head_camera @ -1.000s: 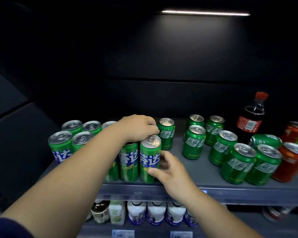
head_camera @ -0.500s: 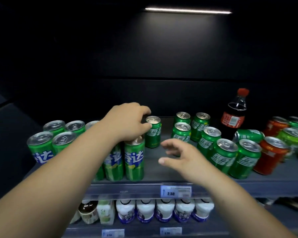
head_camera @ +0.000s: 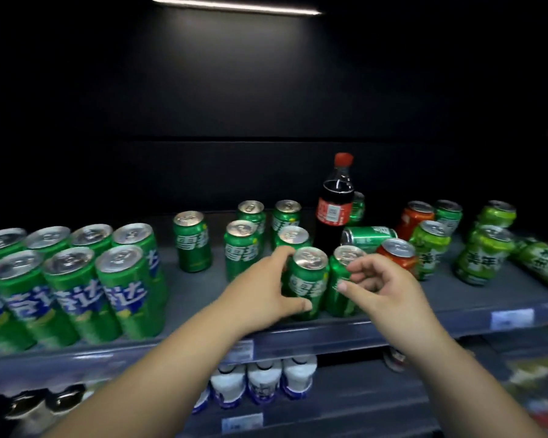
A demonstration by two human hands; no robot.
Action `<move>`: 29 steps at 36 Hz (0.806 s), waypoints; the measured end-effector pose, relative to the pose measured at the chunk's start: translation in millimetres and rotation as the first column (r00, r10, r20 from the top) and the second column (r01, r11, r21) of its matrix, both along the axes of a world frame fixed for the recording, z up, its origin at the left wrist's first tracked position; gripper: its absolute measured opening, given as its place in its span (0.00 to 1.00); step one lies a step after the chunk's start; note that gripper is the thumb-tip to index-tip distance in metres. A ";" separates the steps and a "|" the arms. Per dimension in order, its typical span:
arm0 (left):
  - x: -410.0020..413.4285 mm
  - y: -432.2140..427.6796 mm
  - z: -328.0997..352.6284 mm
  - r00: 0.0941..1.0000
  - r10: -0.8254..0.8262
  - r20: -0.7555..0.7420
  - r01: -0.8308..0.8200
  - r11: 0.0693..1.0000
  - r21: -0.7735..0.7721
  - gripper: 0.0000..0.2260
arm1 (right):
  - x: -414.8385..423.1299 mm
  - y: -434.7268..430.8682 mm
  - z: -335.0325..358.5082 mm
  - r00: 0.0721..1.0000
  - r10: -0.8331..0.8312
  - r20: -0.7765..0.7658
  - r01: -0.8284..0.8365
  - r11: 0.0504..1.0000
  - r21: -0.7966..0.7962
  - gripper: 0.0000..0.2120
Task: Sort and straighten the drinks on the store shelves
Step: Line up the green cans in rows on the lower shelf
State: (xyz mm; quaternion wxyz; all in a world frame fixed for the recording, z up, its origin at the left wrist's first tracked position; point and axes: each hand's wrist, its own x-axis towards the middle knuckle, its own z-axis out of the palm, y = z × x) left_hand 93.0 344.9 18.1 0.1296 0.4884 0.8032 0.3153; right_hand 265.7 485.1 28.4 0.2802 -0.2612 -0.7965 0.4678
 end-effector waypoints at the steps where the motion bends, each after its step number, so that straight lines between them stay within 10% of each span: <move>1: 5.0 5.5 -4.7 0.999 0.031 0.027 -0.032 0.999 0.040 0.33 | 3.9 5.8 -3.8 1.000 -0.009 -0.002 0.009 1.000 -0.013 0.09; 17: 45.5 47.1 -35.5 0.923 0.345 0.170 -0.377 0.897 0.229 0.33 | 20.3 63.1 -49.0 0.965 0.099 0.243 -0.115 0.992 0.053 0.35; 29: 46.3 48.8 -34.0 0.890 0.350 0.293 -0.413 0.891 0.189 0.35 | 4.6 73.5 -47.5 0.961 0.111 0.253 -0.140 0.985 0.098 0.33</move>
